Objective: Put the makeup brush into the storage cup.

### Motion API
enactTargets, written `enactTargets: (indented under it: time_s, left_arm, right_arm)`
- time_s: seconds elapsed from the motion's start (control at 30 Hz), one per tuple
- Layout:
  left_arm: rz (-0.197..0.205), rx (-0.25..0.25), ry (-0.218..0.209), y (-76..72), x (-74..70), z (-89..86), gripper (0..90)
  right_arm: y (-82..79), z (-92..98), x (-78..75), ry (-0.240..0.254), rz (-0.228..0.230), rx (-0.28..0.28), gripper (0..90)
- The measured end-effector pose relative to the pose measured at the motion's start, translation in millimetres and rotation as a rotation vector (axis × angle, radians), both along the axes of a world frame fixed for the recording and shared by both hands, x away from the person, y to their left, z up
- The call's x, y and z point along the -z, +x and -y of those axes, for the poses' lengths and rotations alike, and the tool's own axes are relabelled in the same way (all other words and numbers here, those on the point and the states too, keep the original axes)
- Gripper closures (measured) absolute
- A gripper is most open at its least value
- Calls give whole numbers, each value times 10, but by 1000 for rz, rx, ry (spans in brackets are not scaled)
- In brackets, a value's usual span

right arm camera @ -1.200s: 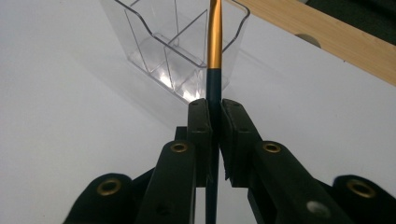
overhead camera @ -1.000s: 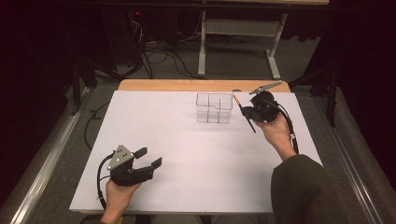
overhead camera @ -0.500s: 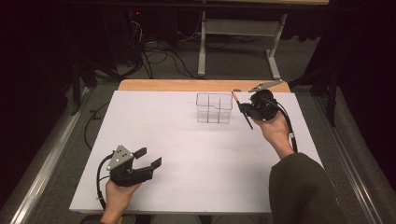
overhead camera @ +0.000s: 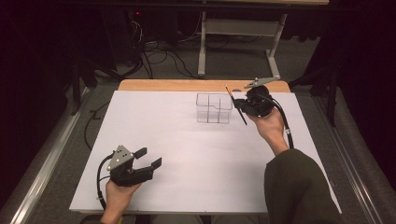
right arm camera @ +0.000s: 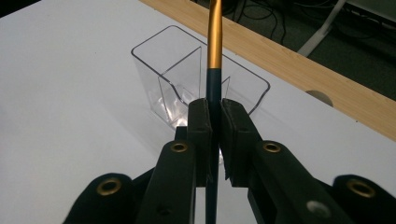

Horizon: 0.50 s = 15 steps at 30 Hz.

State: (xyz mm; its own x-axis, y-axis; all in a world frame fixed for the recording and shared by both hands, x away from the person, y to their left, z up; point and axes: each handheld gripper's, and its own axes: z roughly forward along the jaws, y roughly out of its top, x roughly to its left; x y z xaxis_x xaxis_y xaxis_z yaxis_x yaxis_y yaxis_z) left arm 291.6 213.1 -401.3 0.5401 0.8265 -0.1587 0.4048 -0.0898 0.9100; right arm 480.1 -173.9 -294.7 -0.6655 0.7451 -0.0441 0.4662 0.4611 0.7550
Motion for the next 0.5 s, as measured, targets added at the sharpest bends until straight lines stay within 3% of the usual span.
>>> enactTargets:
  time_s: [0.5]
  left_arm:
    - [1,1,-3,-3,-2,-6,295]
  right_arm:
    - [84,-121,-40,14,8,-22,847]
